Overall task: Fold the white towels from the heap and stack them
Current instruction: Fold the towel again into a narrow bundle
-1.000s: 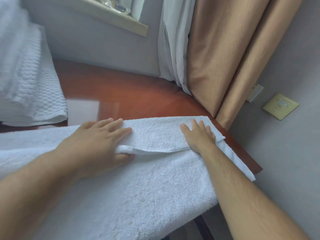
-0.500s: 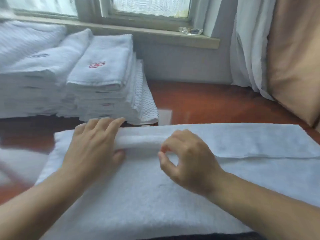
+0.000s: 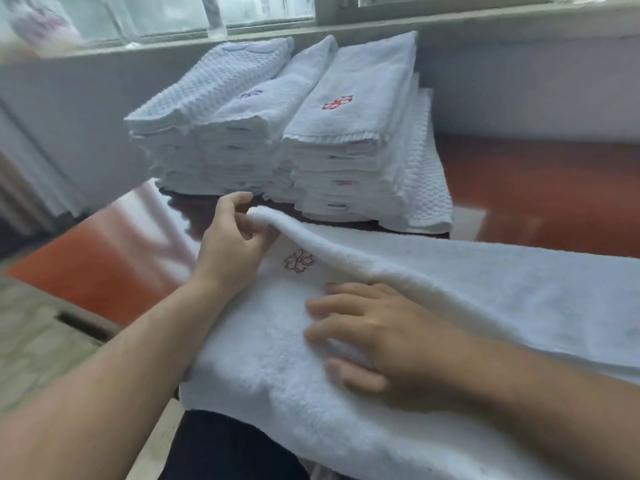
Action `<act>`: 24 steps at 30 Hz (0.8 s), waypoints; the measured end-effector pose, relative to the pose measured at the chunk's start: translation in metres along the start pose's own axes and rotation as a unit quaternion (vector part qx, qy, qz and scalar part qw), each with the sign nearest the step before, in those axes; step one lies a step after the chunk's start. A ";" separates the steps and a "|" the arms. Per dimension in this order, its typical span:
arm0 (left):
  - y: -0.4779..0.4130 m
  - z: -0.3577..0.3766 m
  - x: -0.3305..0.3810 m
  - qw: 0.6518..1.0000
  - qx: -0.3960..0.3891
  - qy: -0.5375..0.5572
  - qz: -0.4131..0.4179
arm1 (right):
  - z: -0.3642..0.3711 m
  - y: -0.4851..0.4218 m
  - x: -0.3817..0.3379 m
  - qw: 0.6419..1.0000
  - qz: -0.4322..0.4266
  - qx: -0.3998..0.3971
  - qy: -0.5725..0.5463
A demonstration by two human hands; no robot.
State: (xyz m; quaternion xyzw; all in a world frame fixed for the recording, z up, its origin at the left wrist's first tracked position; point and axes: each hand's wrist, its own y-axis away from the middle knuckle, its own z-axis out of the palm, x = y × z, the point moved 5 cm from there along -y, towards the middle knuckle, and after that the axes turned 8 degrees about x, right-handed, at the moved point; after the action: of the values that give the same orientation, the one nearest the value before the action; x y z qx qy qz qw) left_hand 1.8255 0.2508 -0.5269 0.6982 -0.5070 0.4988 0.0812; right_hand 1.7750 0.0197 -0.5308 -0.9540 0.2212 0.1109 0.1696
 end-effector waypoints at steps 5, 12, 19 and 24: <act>-0.011 0.004 0.015 0.981 -0.139 0.135 -0.002 | 0.005 0.000 0.003 1.000 0.015 -0.027 -0.001; -0.013 0.008 0.011 0.973 -0.216 0.074 0.023 | 0.006 0.000 0.003 0.999 0.026 -0.046 0.011; -0.014 0.005 0.019 0.975 -0.143 0.165 -0.027 | 0.004 0.000 0.000 0.998 0.020 -0.052 0.003; -0.014 -0.007 0.042 0.939 -0.234 0.202 -0.150 | -0.015 0.003 -0.019 0.993 -0.090 0.029 0.068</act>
State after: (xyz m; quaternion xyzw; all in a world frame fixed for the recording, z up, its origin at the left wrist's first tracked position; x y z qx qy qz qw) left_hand 1.8319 0.2354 -0.4855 0.6116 -0.4718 0.4787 0.4173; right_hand 1.7590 0.0187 -0.5120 -0.9700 0.1483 0.0230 0.1912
